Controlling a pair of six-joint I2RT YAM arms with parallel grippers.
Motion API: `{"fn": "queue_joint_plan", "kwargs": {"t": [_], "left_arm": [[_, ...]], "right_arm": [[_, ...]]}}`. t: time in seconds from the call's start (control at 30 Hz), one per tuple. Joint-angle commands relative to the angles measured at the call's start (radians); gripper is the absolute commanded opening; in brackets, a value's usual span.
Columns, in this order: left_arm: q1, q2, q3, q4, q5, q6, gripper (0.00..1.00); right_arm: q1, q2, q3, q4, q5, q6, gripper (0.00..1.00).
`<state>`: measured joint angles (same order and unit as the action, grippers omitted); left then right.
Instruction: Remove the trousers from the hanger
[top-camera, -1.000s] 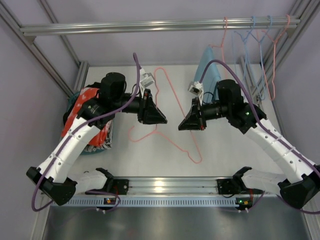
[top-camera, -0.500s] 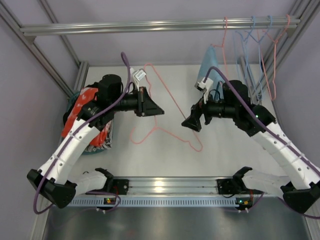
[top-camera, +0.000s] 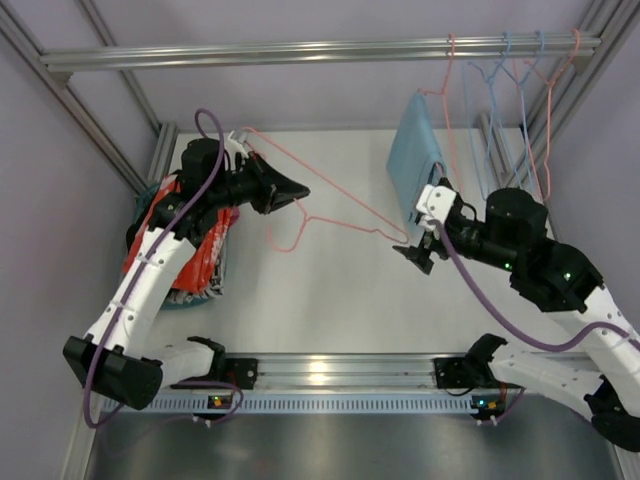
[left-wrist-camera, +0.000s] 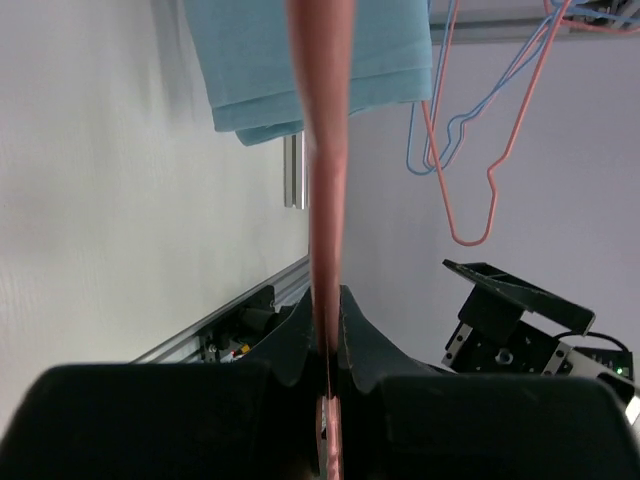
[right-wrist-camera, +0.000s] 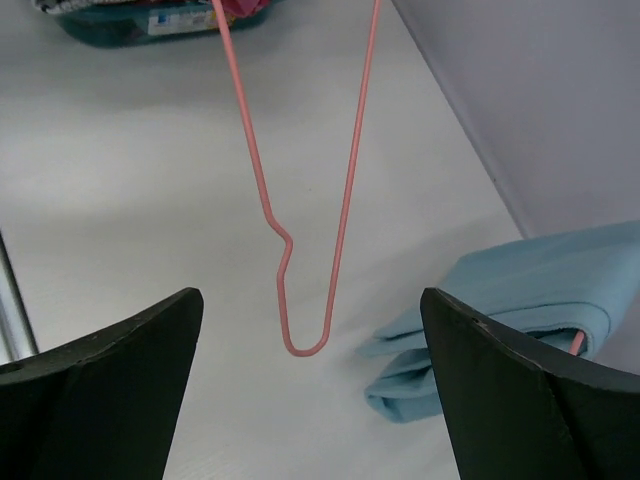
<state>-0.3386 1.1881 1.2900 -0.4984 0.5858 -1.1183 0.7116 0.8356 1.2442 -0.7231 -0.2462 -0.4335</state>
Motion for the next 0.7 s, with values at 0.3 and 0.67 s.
{"fn": "queue_joint_plan", "kwargs": {"t": [0.3,0.67], "left_arm": [[0.030,0.001,0.037,0.008,0.029,-0.192,0.00],[0.030,-0.047,0.003,0.006,0.077,-0.199,0.00]], "right_arm": [[0.362,0.125,-0.180,0.333,0.576,-0.381,0.99],[0.361,0.217,-0.241,0.580,0.745,-0.452,0.78]]}}
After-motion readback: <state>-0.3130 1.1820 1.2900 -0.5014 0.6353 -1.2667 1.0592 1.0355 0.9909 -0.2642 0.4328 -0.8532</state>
